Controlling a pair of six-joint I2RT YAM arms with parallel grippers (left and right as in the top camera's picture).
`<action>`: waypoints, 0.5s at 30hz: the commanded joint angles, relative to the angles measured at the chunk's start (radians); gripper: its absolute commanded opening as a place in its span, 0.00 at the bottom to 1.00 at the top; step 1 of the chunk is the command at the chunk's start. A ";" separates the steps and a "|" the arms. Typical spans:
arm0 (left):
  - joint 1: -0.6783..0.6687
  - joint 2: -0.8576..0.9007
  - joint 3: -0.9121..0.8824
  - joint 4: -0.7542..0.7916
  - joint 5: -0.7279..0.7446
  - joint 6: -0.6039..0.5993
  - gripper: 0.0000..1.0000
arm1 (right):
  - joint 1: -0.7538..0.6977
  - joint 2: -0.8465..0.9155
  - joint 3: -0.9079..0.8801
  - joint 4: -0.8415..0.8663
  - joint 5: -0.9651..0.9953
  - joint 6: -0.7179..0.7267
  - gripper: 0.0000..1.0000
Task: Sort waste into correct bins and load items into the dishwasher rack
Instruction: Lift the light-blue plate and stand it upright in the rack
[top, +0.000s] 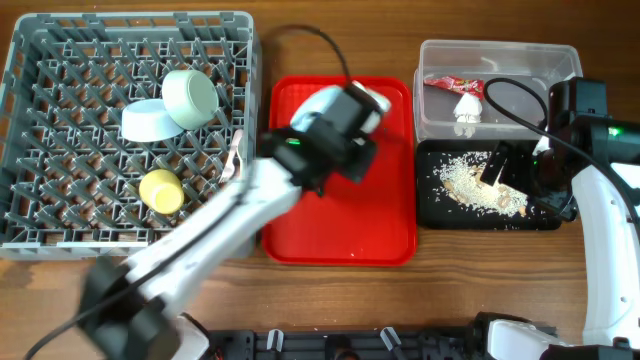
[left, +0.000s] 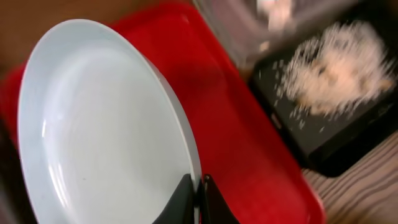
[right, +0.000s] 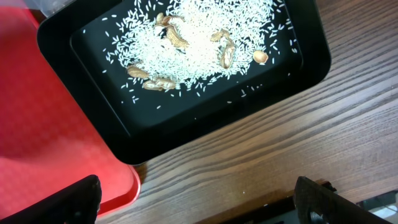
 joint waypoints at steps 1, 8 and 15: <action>0.148 -0.131 0.025 0.009 0.143 -0.003 0.04 | -0.004 -0.006 -0.001 -0.001 0.017 -0.017 1.00; 0.541 -0.142 0.025 0.009 0.627 -0.003 0.04 | -0.004 -0.006 -0.001 -0.001 0.017 -0.017 1.00; 0.724 -0.026 0.025 -0.010 0.846 -0.003 0.04 | -0.004 -0.006 -0.001 -0.003 0.017 -0.017 1.00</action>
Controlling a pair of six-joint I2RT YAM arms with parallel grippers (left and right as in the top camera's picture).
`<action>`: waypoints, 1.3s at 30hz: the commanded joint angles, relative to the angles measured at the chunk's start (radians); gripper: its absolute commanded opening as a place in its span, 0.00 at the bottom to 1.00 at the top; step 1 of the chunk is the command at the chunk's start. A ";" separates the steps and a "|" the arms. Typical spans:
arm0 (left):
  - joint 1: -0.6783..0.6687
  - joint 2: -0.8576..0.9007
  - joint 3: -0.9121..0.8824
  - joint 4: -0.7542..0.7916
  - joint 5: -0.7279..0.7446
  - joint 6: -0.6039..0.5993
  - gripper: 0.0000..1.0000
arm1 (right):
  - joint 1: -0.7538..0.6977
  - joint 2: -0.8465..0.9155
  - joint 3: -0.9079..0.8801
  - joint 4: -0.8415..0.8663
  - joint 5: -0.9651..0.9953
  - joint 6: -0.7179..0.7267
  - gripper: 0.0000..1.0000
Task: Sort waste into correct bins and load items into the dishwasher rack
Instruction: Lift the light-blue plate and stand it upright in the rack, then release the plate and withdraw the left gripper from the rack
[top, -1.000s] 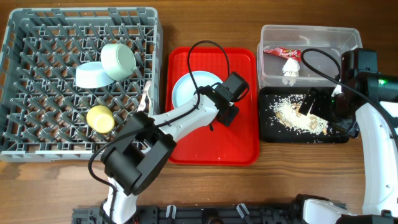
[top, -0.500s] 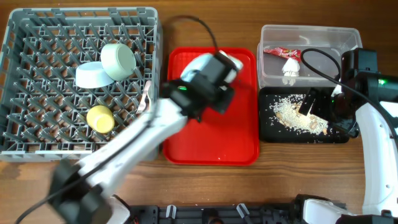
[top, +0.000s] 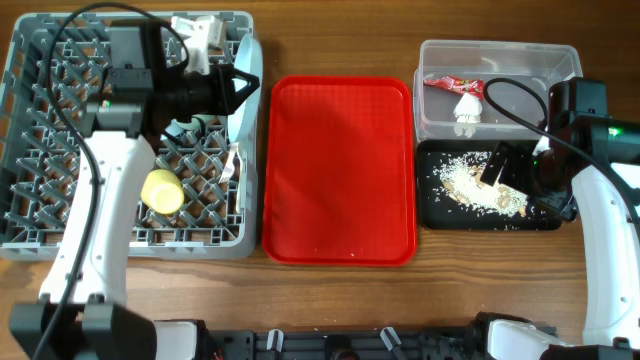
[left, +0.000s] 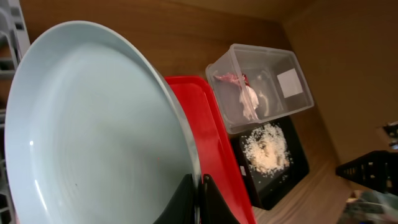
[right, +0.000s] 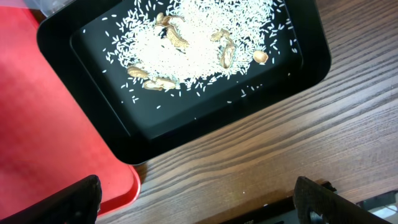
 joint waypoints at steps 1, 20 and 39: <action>0.054 0.071 0.012 -0.016 0.127 0.002 0.04 | -0.005 -0.006 -0.001 -0.003 0.017 -0.017 1.00; 0.113 -0.065 0.012 -0.154 -0.380 -0.037 1.00 | 0.009 -0.006 -0.001 0.095 -0.469 -0.311 1.00; 0.113 -0.398 -0.226 -0.509 -0.643 -0.151 1.00 | 0.247 -0.254 -0.158 0.391 -0.139 -0.173 1.00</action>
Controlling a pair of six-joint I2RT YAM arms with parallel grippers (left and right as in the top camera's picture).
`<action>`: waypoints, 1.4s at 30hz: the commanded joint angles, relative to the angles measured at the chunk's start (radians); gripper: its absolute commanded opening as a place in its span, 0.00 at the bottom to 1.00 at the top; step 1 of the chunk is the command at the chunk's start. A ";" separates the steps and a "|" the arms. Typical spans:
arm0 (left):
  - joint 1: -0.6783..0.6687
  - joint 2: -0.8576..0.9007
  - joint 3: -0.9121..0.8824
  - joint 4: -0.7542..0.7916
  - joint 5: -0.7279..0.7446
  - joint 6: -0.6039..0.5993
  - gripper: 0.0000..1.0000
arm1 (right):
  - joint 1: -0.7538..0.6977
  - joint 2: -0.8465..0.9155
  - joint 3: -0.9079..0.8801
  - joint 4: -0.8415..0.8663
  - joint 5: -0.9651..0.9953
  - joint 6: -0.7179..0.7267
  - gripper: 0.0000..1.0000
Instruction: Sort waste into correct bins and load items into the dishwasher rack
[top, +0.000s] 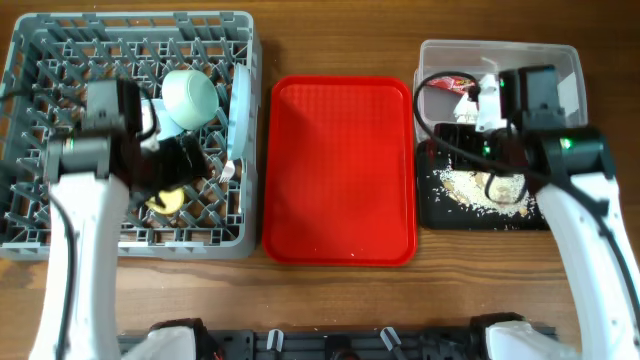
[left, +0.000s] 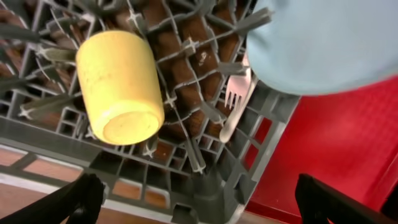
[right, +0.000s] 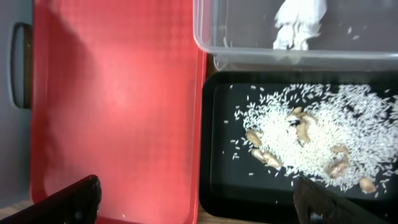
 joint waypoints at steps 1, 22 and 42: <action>0.003 -0.298 -0.169 0.098 -0.001 0.048 1.00 | 0.001 -0.270 -0.166 0.094 0.026 0.018 1.00; 0.003 -0.748 -0.386 0.185 -0.002 0.005 1.00 | 0.001 -0.686 -0.317 0.035 0.139 0.108 1.00; 0.003 -0.748 -0.386 0.185 -0.002 0.005 1.00 | 0.006 -1.284 -0.915 0.766 0.085 0.014 1.00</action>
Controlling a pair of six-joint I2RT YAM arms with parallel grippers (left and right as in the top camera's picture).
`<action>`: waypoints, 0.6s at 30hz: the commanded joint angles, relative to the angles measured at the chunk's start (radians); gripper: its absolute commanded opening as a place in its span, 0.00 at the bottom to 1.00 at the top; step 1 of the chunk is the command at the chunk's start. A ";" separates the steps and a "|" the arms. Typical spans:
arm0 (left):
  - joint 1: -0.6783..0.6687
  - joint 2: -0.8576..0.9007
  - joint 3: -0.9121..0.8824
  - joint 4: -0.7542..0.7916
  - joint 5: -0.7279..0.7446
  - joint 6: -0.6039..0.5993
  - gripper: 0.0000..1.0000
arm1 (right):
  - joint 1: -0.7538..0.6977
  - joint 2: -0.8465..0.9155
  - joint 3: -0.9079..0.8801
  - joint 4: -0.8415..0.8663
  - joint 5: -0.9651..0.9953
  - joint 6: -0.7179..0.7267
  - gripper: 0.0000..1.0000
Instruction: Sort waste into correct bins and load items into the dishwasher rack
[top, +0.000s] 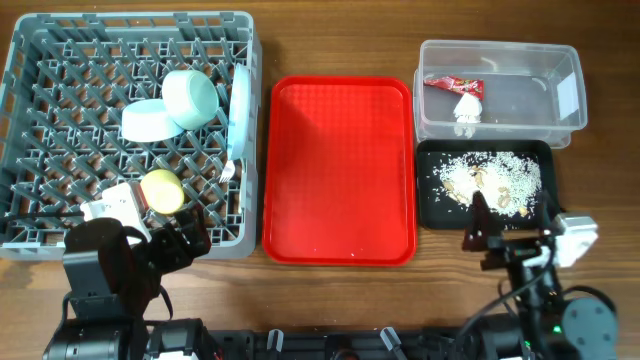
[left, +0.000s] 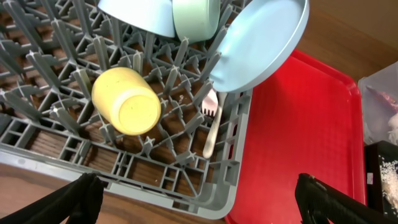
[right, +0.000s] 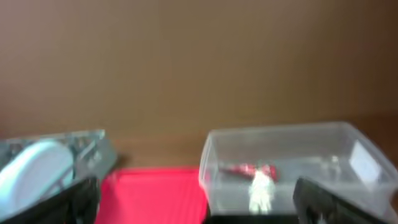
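The grey dishwasher rack (top: 40, 225) holds a pale blue plate (top: 239, 104) standing on edge at its right side, a green cup (top: 192, 97), a blue bowl (top: 148, 121), a yellow cup (left: 126, 101) and a fork (left: 210, 124). The red tray (top: 338, 170) is bare. In the clear bin (top: 520, 110) lie a red wrapper (top: 452, 85) and white tissue (right: 261, 190). Rice and peanuts lie in the black tray (top: 428, 215). My left gripper (left: 200, 202) hangs open over the rack's front right corner. My right gripper (right: 199, 202) is open at the front edge, facing the bins.
Both arms sit low at the table's front edge, the left arm (top: 110, 275) in front of the rack, the right arm (top: 530, 255) in front of the black tray. Bare wood runs along the front.
Both arms have drawn back to the table's front edge, the left from over the yellow cup, the right from over the black tray. The right wrist view now looks level across the table.
My left gripper held the pale blue plate over the red tray, then over the rack's right side. Then the plate stood in the rack and the left gripper was open, with the right arm over the bins. Now both arms rest at the front, open.
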 joint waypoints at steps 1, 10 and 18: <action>0.004 -0.002 -0.003 0.002 -0.002 -0.005 1.00 | 0.004 -0.053 -0.177 0.199 -0.033 -0.017 1.00; 0.004 -0.002 -0.003 0.002 -0.002 -0.005 1.00 | 0.004 -0.053 -0.455 0.517 -0.062 -0.059 1.00; 0.004 -0.002 -0.003 0.002 -0.002 -0.005 1.00 | 0.004 -0.053 -0.455 0.406 -0.145 -0.149 1.00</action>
